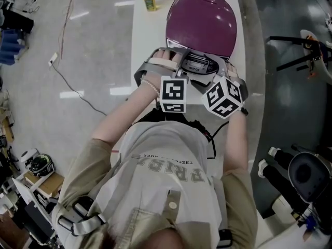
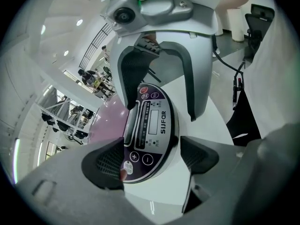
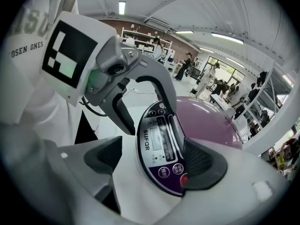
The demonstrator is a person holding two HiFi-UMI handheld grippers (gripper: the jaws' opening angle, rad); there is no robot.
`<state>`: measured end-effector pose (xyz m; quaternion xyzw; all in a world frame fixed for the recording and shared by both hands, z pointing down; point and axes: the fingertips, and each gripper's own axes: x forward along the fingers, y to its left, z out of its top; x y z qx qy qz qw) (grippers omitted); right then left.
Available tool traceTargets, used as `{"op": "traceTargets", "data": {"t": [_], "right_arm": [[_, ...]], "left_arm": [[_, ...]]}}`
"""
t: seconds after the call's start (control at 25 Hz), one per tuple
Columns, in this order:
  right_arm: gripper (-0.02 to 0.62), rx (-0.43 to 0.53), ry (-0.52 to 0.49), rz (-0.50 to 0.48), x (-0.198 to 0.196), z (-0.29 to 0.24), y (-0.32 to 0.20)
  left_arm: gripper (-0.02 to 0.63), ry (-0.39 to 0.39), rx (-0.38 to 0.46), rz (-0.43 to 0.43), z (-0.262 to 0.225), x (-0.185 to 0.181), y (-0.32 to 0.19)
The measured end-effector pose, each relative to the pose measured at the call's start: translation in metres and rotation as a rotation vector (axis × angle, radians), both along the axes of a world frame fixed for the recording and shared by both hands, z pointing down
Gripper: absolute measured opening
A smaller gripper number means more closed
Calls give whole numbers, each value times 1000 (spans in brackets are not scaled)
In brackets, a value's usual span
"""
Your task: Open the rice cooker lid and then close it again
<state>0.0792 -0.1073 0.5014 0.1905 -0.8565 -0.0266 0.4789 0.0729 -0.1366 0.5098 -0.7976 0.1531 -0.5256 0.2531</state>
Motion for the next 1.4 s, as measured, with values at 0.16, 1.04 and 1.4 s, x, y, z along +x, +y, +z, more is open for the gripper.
{"op": "traceTargets", "data": {"t": [0.16, 1.04, 1.4], "right_arm": [[387, -10, 33, -25, 1, 1, 3], [387, -56, 44, -67, 4, 1, 4], [385, -96, 61, -57, 3, 0, 3]], "left_arm": [[387, -16, 5, 12, 2, 0, 2], [385, -157, 17, 29, 5, -1, -1], [385, -196, 28, 40, 7, -3, -2]]}}
